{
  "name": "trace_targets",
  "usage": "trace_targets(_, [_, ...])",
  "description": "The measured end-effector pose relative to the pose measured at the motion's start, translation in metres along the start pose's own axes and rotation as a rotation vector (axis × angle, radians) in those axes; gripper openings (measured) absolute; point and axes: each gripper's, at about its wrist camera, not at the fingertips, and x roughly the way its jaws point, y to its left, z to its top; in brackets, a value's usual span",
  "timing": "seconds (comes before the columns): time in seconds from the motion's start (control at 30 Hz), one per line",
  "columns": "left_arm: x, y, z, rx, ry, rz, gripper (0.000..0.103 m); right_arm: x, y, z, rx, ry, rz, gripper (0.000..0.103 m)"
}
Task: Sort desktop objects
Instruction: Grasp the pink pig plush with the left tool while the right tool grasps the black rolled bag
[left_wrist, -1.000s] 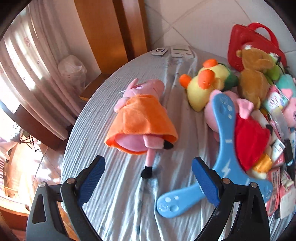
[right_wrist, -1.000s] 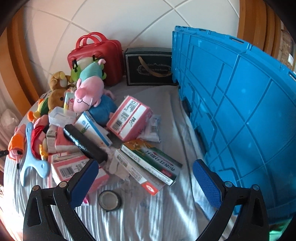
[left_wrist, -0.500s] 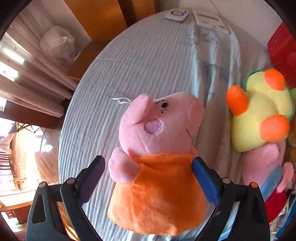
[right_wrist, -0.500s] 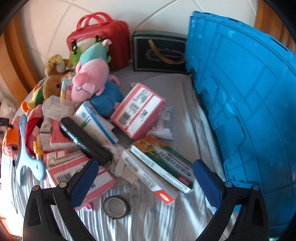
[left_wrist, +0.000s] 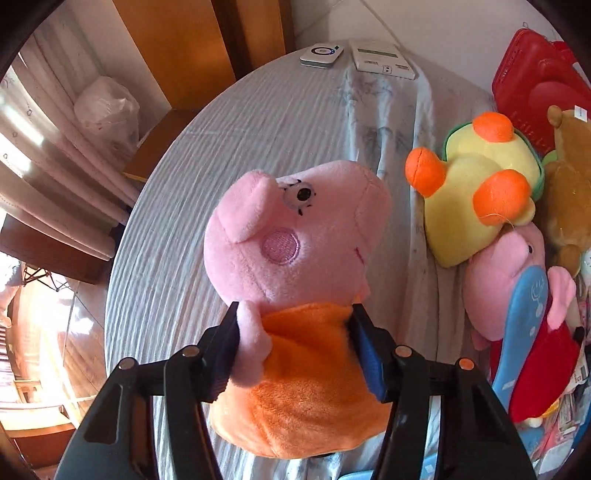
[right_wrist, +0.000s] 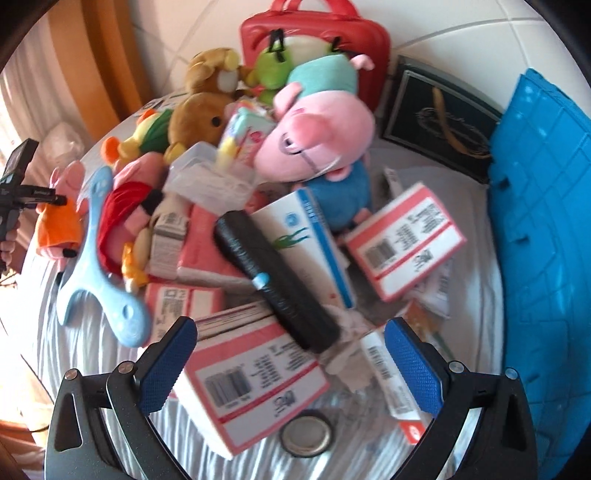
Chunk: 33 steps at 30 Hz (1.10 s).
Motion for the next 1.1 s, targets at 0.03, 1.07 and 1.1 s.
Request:
trace_targets(0.03, [0.003,0.003,0.001,-0.006,0.006,-0.001,0.062,0.002,0.002,0.0,-0.003,0.006,0.005,0.103])
trace_targets(1.07, [-0.117,-0.109,-0.154,0.147,-0.313,-0.096,0.07,0.055,0.011,0.021,-0.101,0.045,-0.036,0.054])
trace_targets(1.1, [-0.114,-0.115,-0.158,0.153,-0.299,-0.1,0.07,0.062,0.015,0.021,-0.117,0.05,-0.047,0.054])
